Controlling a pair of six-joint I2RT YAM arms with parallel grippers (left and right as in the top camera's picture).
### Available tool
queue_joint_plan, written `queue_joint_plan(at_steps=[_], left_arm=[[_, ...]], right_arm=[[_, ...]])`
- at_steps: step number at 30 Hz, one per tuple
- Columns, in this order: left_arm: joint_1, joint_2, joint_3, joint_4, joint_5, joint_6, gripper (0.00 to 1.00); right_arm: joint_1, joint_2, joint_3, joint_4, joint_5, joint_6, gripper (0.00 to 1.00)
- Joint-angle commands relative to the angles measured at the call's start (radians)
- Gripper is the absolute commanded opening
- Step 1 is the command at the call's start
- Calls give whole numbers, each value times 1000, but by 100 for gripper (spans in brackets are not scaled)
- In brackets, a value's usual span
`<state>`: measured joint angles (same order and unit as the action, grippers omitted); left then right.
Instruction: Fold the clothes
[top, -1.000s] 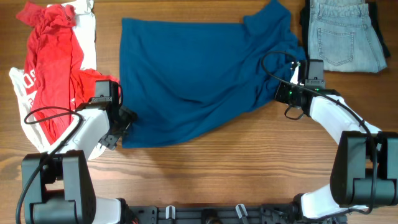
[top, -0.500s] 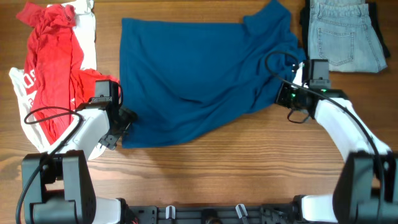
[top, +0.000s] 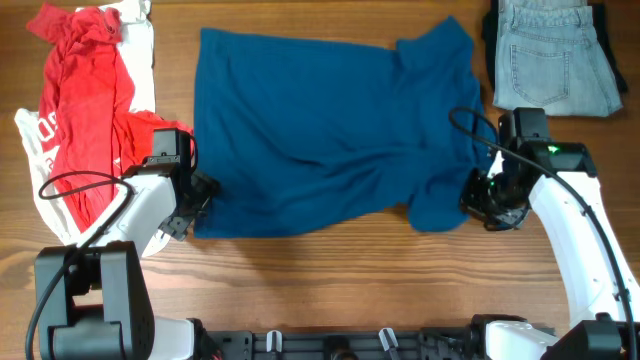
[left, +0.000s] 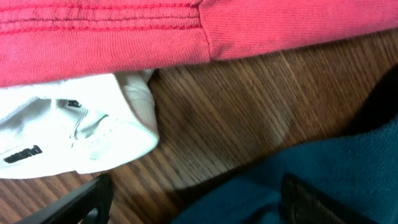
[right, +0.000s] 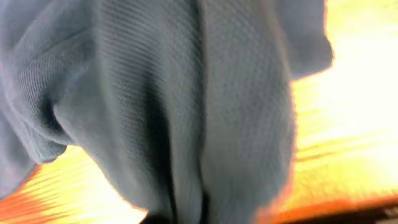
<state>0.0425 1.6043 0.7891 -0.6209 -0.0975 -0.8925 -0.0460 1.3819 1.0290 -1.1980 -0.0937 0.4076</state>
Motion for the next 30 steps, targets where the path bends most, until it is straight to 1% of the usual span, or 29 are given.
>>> queue_joint_plan(at_steps=[1,2,4,6,8,10,12,17,21,26,30], left_arm=[[10,13,-19,4,-9,25,87],[10,13,-19,5,-9,25,87],[10,13,-19,5,-9,25,87],[10,13,-19,5,-10,25,87],[10,13,-19,5,-10,25,87],[10,13,-19,5,-21,25,87],[10,13,-19,4,-28,25,87],[10,13,-19,5,-28,25,87],[10,13,-19,5,-28,25,87],[10,13,-19,5,-28,25,87],[10,13,-19,5,-28,25,87]], right_arm=[[-56,2,17,-28,34,9,16],[-79,2,28,-40,-36,-40,21],[-93,2,40,-55,-92,-72,24],[-98,2,62,-76,-166,-127,34],[-98,2,76,-97,-184,-140,40],[-98,2,80,-97,-126,-138,44],[-98,6,79,-87,-33,-100,45],[-73,8,50,-87,-56,-103,43],[42,8,-11,-39,-68,-78,43],[212,12,-87,96,-70,23,45],[299,49,-138,200,-29,60,51]])
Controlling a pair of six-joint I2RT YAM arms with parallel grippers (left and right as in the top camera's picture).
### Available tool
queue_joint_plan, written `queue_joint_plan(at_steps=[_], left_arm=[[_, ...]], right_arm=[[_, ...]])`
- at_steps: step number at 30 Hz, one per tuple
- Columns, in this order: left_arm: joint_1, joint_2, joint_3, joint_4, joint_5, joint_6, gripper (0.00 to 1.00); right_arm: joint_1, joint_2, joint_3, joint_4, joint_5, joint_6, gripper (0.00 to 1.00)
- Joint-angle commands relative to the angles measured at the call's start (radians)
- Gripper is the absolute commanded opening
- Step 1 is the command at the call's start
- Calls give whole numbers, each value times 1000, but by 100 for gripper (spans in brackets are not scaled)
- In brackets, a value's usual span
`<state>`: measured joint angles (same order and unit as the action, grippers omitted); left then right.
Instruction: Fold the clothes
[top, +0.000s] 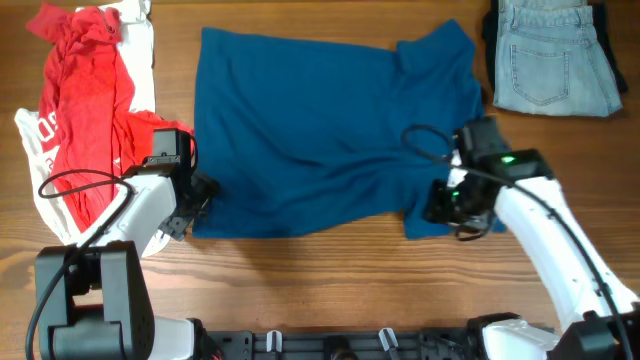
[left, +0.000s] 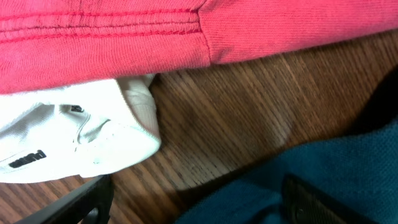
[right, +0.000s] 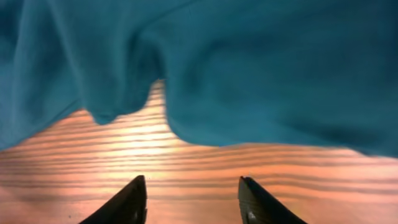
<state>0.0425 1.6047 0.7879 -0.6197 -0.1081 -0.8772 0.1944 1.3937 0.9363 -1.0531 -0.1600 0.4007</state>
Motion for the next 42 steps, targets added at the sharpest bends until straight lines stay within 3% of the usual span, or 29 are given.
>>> queue_joint_plan(at_steps=[1,8,15,17,18,20,28,35,42], left_arm=[[10,12,-18,4,-18,9,87],[10,12,-18,3,-18,10,88],[10,12,-18,3,-17,10,88],[10,12,-18,3,-17,10,88],[10,12,-18,3,-17,10,88],[10,12,-18,3,-18,10,88],[10,12,-18,3,-17,10,88],[10,12,-18,3,-17,10,87],[10,12,-18,3,-17,10,87]], right_arm=[[69,47,-54,69,49,76,53],[135,216,-74,152,57,104,60],[147,329,-74,157,110,157,57],[147,335,-74,158,126,170,47],[147,335,-74,158,129,179,27],[146,334,-72,159,128,190,4],[144,247,58,-31,83,197,4],[147,148,237,-278,-175,105,4],[170,77,248,-449,-265,70,4]])
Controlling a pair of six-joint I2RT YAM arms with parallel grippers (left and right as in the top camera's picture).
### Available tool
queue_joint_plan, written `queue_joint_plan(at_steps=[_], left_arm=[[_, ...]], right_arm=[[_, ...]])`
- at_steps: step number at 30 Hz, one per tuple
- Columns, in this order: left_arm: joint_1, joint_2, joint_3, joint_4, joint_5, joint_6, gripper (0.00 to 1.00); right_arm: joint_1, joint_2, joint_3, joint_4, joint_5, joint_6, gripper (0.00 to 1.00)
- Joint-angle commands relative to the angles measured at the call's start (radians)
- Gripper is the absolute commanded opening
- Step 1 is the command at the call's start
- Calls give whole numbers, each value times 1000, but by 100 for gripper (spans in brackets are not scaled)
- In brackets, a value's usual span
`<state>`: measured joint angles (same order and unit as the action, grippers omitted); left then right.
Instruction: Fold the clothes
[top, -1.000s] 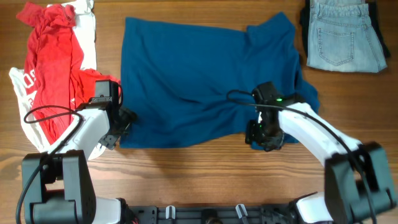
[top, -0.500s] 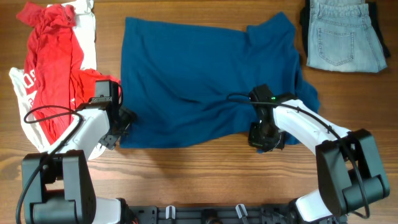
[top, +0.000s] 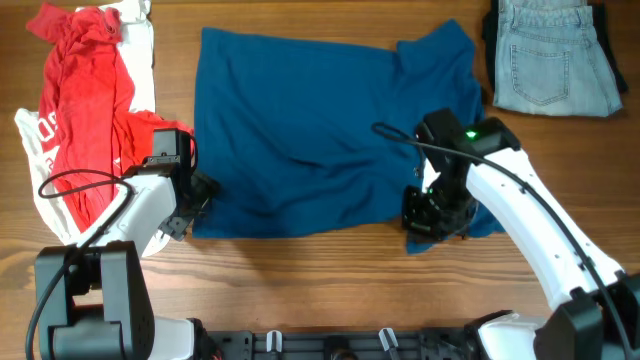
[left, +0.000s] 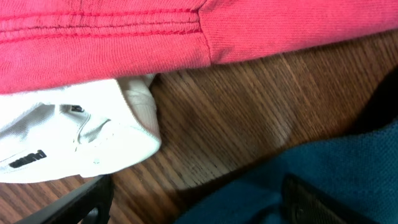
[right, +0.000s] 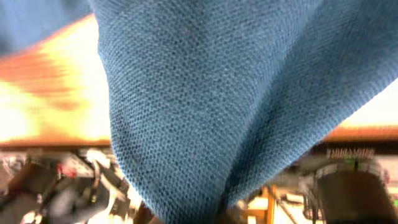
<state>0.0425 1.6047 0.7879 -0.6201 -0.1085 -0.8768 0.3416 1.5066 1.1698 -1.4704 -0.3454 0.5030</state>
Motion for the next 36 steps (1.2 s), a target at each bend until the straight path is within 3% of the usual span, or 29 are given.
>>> queue_joint_plan(at_steps=[1,8,17,25,27,31,36], left_arm=[[10,12,-18,3,-17,9,88],[10,12,-18,4,-17,9,87],[11,12,-18,3,-50,14,88],[66,12,-18,-15,-50,35,87],[89,12,-18,-21,-50,36,88],[119,12,-18,-22,-50,35,87],[124,12,-18,1,-50,36,91]], right_arm=[[33,-42,14,-35,-76,-32,4],[135,-42,13,-24,-19,-19,4],[240,-40,-11,-117,82,133,4],[169,-41,22,80,153,170,28],[105,-41,68,142,156,91,39],[-28,-41,159,213,271,7,71],[-255,4,167,350,294,-138,86]])
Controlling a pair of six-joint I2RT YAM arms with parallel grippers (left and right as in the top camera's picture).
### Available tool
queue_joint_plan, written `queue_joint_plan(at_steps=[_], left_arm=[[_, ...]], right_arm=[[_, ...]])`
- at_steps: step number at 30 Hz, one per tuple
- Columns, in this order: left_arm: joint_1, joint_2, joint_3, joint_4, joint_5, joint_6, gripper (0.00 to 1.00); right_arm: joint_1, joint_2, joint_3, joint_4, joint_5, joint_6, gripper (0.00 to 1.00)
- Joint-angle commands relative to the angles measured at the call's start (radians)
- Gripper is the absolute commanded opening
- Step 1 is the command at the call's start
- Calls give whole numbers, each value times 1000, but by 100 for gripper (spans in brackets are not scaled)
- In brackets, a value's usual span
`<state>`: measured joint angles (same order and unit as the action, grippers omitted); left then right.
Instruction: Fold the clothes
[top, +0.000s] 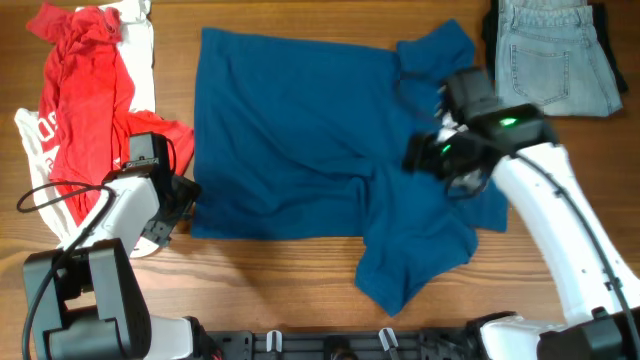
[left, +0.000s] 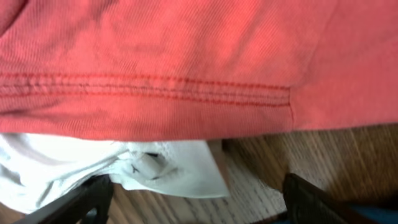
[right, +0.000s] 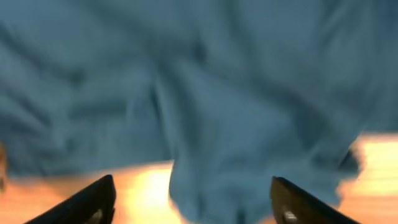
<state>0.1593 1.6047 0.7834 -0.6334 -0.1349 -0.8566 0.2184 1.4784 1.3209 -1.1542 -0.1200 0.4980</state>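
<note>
A blue shirt (top: 300, 140) lies spread across the middle of the table, and one flap (top: 410, 265) reaches toward the front edge. My right gripper (top: 425, 158) hovers over the shirt's right part. In the blurred right wrist view the gripper (right: 193, 208) is open, with blue cloth below its wide-apart fingers. My left gripper (top: 183, 195) sits by the shirt's lower left corner. It (left: 196, 211) is open over bare wood, beside a red garment (left: 155, 62) and a white garment (left: 143, 171).
Red clothes (top: 85, 100) and white clothes (top: 40, 140) are piled at the left edge. Folded light-blue jeans (top: 550, 55) lie at the back right. The wooden table (top: 270, 280) shows along the front.
My right gripper has moved from the shirt's front right edge to farther back over the shirt and is now open. The blue flap now lies spread toward the front. My left gripper has shifted left.
My right gripper was at the shirt's right sleeve with blue cloth close to its camera. Then it stood open over wood at the shirt's front edge, then farther left with cloth draped over it. Now it is open and the flap lies toward the front.
</note>
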Motion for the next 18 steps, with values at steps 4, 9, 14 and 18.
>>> queue_joint_plan(at_steps=[4,9,14,18], left_arm=[[7,12,-14,34,-24,38,98],[7,12,-14,51,-24,66,100],[7,12,-14,60,-24,66,100],[7,12,-14,78,-24,65,100]], right_arm=[[-306,132,16,82,73,-215,91],[-450,246,16,187,53,-263,91],[-507,335,14,278,62,-318,88],[-518,405,14,361,54,-372,80]])
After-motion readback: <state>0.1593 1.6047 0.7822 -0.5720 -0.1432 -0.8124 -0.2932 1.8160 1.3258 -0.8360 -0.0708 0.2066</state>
